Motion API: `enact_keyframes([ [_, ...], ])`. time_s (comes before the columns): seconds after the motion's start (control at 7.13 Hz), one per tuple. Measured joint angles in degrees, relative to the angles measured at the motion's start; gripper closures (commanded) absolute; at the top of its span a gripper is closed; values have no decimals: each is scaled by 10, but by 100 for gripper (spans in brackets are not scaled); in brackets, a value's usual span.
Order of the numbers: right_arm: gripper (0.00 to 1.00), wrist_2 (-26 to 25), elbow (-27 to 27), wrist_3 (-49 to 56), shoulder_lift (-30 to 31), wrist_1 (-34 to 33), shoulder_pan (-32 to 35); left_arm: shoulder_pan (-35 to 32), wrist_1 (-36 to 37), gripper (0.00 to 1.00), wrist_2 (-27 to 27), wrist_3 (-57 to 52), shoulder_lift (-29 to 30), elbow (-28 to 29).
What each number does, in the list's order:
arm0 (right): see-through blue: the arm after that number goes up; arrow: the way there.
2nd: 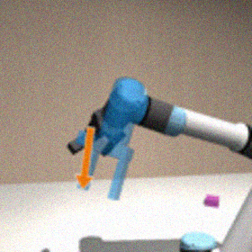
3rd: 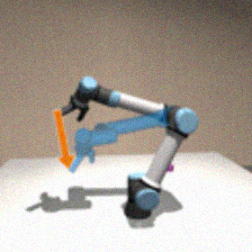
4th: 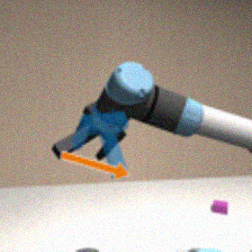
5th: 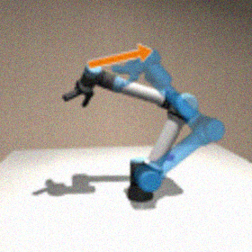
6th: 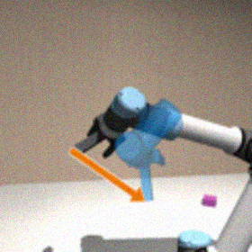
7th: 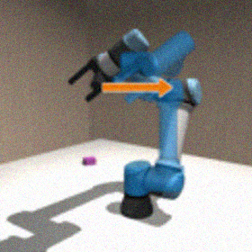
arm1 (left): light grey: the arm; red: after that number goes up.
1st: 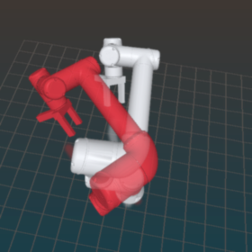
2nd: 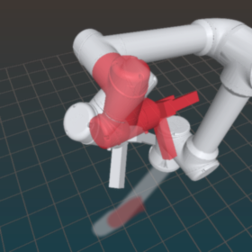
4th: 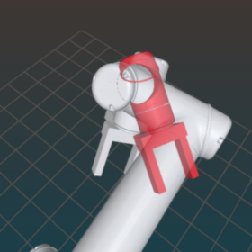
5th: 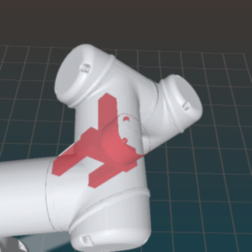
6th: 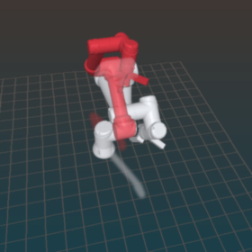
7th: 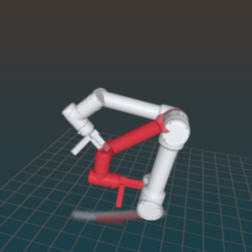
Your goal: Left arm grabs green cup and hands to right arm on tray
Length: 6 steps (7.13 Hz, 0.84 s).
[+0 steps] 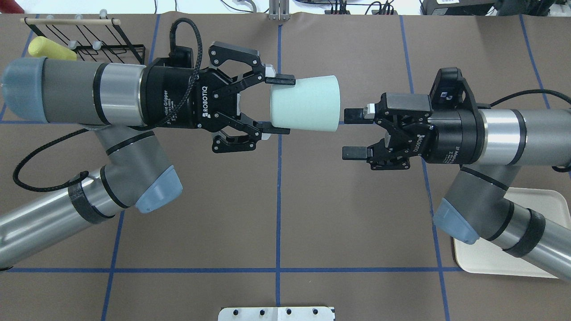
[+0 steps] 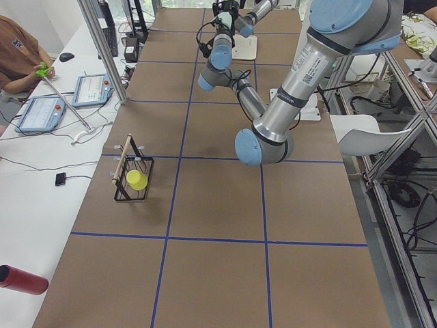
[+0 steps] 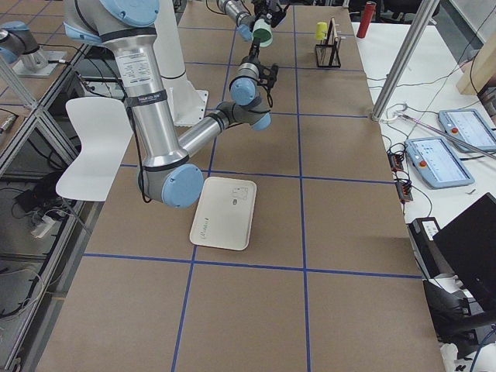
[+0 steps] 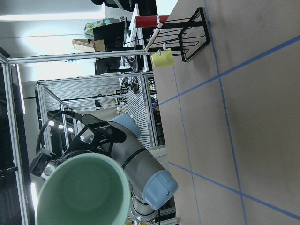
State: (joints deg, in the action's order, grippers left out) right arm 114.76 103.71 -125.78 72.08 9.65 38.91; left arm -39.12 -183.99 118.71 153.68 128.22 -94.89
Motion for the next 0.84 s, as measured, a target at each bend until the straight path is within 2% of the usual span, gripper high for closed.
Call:
enact_keyframes([
  [0.28,5,-23,-1,-8,0,14,-14,12,2,100,-1,1,0,-10],
  [0.56,12,-28,-1,-9,0,17,-17,25,3,100,-14,10,0,-14],
  [0.84,35,-30,-1,-10,0,37,-26,31,4,100,-27,14,3,-13],
])
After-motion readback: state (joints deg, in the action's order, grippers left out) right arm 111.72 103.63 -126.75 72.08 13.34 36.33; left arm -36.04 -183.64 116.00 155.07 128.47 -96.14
